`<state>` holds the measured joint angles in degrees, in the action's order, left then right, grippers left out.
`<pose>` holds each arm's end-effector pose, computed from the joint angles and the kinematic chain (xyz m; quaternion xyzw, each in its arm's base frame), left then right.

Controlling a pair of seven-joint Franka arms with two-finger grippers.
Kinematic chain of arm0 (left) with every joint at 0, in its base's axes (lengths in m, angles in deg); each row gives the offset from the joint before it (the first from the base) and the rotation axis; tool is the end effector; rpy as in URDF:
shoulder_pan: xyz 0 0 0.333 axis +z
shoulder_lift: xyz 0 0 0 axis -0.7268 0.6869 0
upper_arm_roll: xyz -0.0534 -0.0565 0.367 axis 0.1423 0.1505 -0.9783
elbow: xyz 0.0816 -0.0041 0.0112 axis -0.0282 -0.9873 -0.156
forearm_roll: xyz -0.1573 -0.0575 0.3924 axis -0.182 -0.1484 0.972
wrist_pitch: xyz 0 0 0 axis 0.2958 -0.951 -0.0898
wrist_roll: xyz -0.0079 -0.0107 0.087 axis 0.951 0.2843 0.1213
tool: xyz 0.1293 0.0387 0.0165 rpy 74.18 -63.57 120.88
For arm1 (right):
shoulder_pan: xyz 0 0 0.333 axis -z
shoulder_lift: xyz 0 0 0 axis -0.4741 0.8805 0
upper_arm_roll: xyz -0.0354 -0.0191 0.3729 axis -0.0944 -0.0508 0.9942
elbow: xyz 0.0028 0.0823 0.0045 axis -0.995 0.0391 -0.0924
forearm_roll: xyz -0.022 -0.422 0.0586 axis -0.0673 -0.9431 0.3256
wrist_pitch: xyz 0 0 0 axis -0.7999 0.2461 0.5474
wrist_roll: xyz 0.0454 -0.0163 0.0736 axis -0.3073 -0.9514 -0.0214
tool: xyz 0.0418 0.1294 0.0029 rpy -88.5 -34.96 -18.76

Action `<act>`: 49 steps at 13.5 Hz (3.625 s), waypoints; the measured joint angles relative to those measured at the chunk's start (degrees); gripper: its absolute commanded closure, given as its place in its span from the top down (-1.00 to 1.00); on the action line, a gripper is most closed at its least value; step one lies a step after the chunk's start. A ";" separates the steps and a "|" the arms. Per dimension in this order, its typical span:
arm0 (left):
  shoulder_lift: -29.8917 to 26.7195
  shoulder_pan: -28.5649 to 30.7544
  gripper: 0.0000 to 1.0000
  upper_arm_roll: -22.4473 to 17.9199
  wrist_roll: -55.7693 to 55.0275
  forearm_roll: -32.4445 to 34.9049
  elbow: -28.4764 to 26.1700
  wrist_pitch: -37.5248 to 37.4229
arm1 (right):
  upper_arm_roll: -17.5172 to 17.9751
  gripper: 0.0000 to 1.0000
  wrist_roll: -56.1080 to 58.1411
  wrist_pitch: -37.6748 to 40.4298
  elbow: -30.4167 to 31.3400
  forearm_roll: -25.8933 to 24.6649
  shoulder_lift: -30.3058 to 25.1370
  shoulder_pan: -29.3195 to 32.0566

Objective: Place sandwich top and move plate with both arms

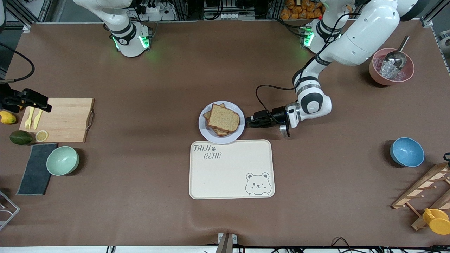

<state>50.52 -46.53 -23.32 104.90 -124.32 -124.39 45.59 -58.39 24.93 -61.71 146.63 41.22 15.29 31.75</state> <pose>0.5156 -0.3076 0.1154 0.8059 0.0353 0.0390 0.5897 0.6392 -0.0258 0.6487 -0.9998 -0.0074 0.0164 0.0046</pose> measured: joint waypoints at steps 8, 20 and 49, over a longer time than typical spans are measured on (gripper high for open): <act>2.95 -0.44 0.01 0.04 0.00 0.00 3.00 0.00 | -0.39 1.00 -0.58 -0.18 0.22 0.07 -0.10 0.30; 5.47 -1.90 -0.19 0.06 0.00 0.00 4.59 0.00 | -0.48 1.00 -0.79 0.70 0.22 0.13 -0.48 0.69; 6.28 0.52 -1.00 1.41 6.02 -0.15 7.23 -0.47 | -0.42 1.00 -0.89 -0.29 0.47 0.57 -0.12 0.69</act>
<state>56.81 -46.01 -21.91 110.92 -124.47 -117.16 45.12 -58.81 24.05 -62.00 147.09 41.79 15.16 32.43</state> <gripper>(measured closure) 0.960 0.000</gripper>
